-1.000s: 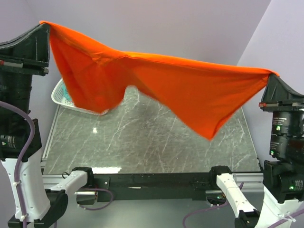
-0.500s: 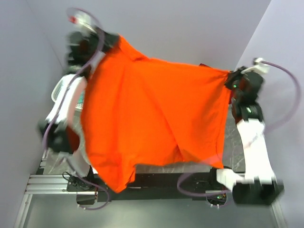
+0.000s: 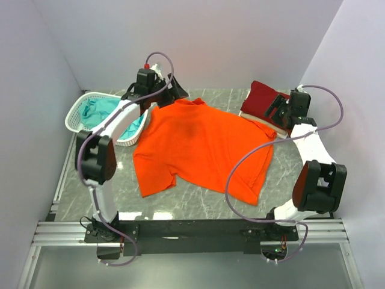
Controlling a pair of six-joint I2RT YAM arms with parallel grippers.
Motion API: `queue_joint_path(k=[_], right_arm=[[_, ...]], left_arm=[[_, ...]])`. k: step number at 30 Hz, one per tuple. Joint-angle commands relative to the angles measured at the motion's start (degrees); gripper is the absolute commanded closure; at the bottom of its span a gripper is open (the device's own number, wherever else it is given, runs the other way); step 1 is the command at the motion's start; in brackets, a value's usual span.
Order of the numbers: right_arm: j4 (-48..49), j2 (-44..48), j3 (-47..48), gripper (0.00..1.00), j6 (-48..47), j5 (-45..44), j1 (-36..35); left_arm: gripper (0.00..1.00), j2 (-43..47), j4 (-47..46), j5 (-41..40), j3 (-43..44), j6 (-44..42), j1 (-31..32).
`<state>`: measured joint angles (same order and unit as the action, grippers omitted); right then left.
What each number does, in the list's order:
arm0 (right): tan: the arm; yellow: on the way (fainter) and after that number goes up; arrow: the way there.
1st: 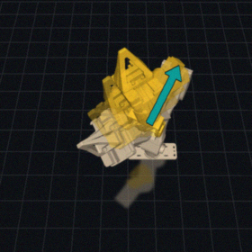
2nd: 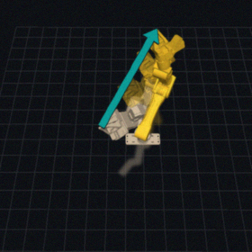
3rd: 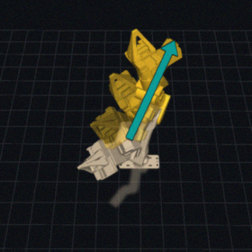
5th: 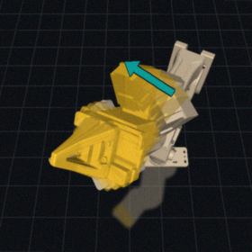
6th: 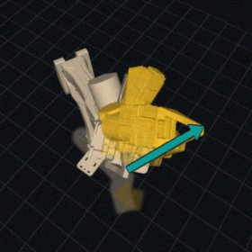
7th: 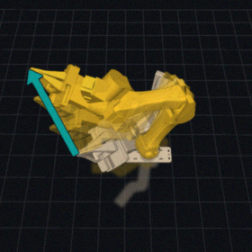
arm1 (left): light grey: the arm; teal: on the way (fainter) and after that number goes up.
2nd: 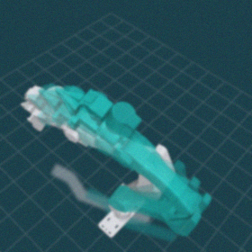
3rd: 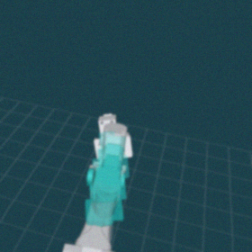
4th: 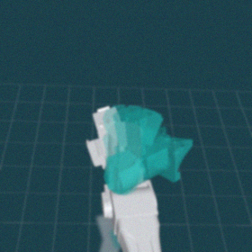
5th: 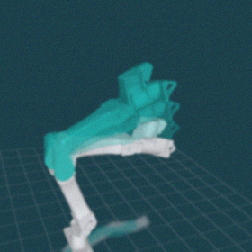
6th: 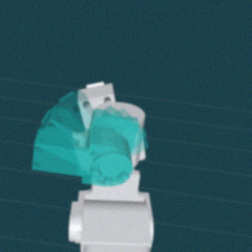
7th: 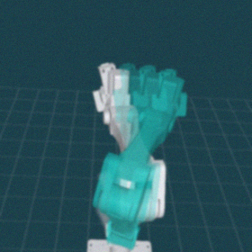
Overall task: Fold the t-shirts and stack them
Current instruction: Flatten the tshirt out
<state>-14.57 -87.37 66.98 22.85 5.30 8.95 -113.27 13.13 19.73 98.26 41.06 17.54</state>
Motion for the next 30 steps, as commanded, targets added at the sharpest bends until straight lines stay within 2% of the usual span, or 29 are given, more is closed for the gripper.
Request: queue_joint_path(k=[1, 6, 9, 18, 30], right_arm=[[-4.2, 2.8, 0.1, 0.2, 2.2, 1.3, 0.1], [-7.1, 3.2, -6.4, 0.25, 3.4, 0.1, 0.1], [-8.3, 2.8, -8.7, 0.28, 4.1, 0.7, 0.2], [-10.6, 0.3, -12.7, 0.35, 4.8, -0.6, 0.2], [-9.3, -3.4, -15.7, 0.49, 4.7, -2.2, 0.2]], left_arm=[[0.09, 7.7, 0.9, -2.3, -6.3, -0.3, 0.0], [0.07, 10.6, 0.9, -6.3, -17.9, -0.5, 0.0], [0.07, 9.8, 0.9, -6.2, -20.6, -0.3, 0.0], [0.07, 6.9, 1.6, -7.7, -25.0, 0.4, -0.1], [0.07, 5.4, 1.0, -6.3, -27.3, 1.3, -0.9]])
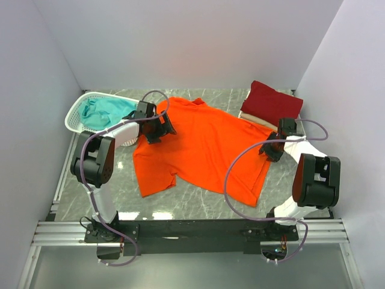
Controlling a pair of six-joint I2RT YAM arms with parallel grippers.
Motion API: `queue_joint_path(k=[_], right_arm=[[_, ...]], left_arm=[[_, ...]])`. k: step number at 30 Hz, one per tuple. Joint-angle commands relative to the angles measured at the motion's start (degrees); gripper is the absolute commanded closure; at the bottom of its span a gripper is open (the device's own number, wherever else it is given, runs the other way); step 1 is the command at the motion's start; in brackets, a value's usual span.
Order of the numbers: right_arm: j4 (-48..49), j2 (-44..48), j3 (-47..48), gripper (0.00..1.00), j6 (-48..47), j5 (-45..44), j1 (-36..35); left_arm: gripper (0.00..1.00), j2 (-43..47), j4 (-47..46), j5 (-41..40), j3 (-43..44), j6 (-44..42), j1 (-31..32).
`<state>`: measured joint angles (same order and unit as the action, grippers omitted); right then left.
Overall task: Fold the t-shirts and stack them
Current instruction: Flatten the tshirt out
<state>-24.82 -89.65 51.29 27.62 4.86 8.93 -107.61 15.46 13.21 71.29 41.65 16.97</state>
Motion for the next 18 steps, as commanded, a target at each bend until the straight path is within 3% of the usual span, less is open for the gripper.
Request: queue_joint_path(k=[1, 18], right_arm=[[0.7, -1.5, 0.0, 0.5, -0.2, -1.9, 0.2], [1.9, -3.2, 0.1, 0.68, -0.8, -3.2, 0.2]], left_arm=[[0.07, -0.2, -1.3, 0.2, -0.4, 0.7, -0.4], [0.07, -1.4, -2.0, 0.9, -1.2, 0.7, -2.1]])
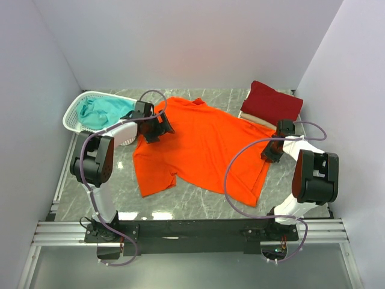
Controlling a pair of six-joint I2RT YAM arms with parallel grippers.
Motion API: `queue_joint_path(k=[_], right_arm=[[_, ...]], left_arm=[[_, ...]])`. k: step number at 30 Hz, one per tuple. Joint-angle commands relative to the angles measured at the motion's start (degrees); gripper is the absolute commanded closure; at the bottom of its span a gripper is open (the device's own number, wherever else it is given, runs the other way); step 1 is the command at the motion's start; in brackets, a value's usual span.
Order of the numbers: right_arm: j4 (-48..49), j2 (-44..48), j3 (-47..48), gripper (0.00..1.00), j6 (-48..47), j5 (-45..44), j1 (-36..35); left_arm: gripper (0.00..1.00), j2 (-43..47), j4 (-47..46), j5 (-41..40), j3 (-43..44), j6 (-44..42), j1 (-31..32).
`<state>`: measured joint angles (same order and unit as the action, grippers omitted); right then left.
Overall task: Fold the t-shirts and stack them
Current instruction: Flatten the tshirt out
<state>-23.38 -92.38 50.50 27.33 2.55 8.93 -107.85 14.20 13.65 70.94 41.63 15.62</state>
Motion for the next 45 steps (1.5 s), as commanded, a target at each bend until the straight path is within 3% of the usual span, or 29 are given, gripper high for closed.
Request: queue_joint_path(k=[1, 9, 12, 16, 45], right_arm=[[0.3, -0.3, 1.2, 0.7, -0.7, -0.9, 0.2], [-1.8, 1.3, 2.0, 0.81, -1.7, -0.6, 0.2], [-2.5, 2.2, 2.2, 0.92, -2.4, -0.8, 0.2], [-3.9, 2.8, 2.6, 0.99, -2.9, -2.0, 0.2], [-6.5, 3.1, 7.2, 1.0, -6.4, -12.3, 4.6]], left_arm=[[0.07, -1.1, -0.9, 0.5, -1.1, 0.7, -0.9], [0.07, -1.3, -1.7, 1.0, -2.5, 1.0, -1.9], [0.07, -1.5, -2.2, 1.4, -2.9, 1.2, -2.2], [0.07, -1.8, -3.2, 2.2, -3.6, 1.5, -2.3], [0.08, -4.7, -0.7, -4.6, -3.5, -1.2, -2.3]])
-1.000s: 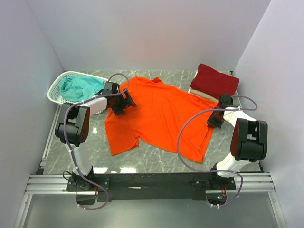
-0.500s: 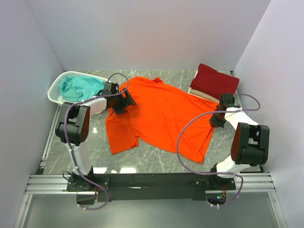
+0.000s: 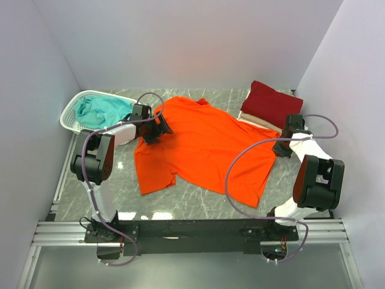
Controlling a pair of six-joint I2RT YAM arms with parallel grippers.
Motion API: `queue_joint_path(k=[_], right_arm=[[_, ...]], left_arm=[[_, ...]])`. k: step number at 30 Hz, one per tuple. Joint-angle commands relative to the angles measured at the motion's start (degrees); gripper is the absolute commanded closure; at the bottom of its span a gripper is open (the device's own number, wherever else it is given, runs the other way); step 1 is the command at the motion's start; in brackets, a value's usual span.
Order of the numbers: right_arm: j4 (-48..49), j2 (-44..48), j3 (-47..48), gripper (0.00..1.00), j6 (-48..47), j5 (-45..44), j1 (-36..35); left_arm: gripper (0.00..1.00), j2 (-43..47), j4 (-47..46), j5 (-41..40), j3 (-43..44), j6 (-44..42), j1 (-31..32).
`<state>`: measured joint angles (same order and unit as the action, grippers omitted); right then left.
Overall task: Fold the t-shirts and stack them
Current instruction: Flatten the tshirt out
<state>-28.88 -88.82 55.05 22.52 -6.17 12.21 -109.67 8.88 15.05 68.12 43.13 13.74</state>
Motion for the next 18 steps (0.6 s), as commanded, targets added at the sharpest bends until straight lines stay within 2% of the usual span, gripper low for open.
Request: queue_joint_path(k=[1, 18], right_arm=[[-1.1, -0.7, 2.9, 1.0, -2.0, -3.9, 1.5], [-2.3, -4.1, 6.2, 1.0, -2.9, -7.9, 3.3]], left_arm=[[0.08, -3.0, 4.7, -6.0, -0.4, -2.9, -0.4], [0.08, -5.7, 6.0, -6.0, 6.6, -6.7, 1.8]])
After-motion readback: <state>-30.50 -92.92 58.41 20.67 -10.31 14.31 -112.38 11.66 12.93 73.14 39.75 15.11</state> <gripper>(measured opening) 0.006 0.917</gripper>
